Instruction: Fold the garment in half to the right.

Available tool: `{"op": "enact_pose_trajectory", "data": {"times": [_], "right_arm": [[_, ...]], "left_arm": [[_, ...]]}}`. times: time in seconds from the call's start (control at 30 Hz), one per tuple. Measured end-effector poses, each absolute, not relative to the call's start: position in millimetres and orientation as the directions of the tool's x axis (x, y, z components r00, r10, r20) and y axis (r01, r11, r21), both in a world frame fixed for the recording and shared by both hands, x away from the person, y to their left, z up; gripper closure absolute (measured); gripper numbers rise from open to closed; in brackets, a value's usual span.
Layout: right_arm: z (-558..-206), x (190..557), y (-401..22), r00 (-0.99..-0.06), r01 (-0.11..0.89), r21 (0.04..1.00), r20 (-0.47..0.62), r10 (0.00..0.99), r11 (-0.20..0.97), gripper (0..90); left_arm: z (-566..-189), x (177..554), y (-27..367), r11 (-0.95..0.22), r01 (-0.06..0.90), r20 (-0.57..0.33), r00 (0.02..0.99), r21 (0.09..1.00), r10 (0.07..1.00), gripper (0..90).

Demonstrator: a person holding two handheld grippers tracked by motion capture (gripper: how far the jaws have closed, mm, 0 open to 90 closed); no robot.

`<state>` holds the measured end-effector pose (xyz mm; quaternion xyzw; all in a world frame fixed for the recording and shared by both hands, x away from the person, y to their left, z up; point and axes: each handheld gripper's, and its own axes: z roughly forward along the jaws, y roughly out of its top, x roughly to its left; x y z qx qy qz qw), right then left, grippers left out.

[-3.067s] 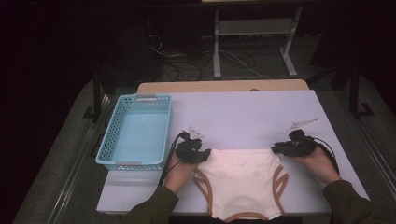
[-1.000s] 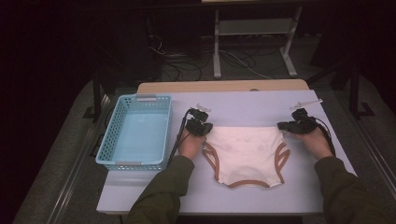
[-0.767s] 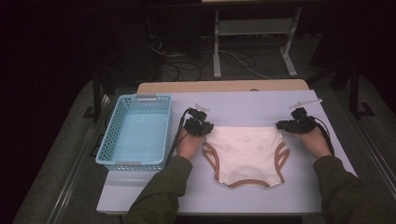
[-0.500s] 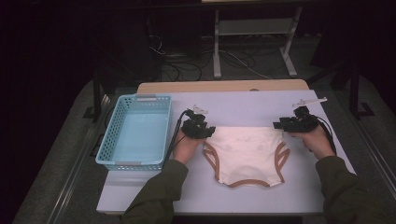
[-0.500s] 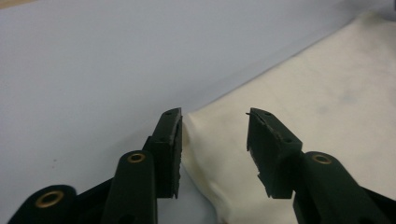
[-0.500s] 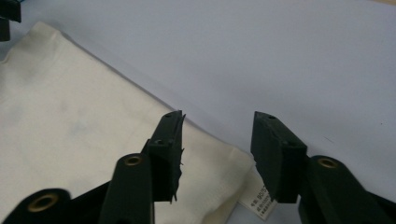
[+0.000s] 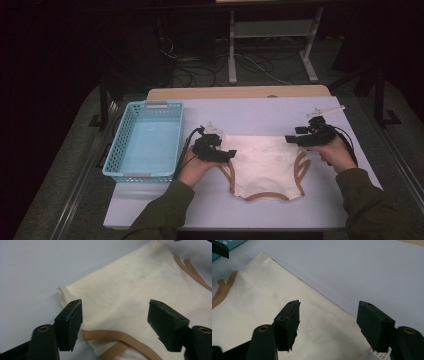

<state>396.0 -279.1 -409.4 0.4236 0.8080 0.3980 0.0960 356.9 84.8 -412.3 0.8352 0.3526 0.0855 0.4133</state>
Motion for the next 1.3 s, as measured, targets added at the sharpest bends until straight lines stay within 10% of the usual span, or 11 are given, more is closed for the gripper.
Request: {"op": "enact_pose_trajectory", "data": {"times": [1.3], "right_arm": [[-401.1,386.2,-215.8,-0.709,0.545,0.743,0.16,0.686,0.389,19.4]], "left_arm": [[-425.8,276.0,101.3,-0.454,0.445,-0.158,0.826,0.771,0.541,0.0]]}}
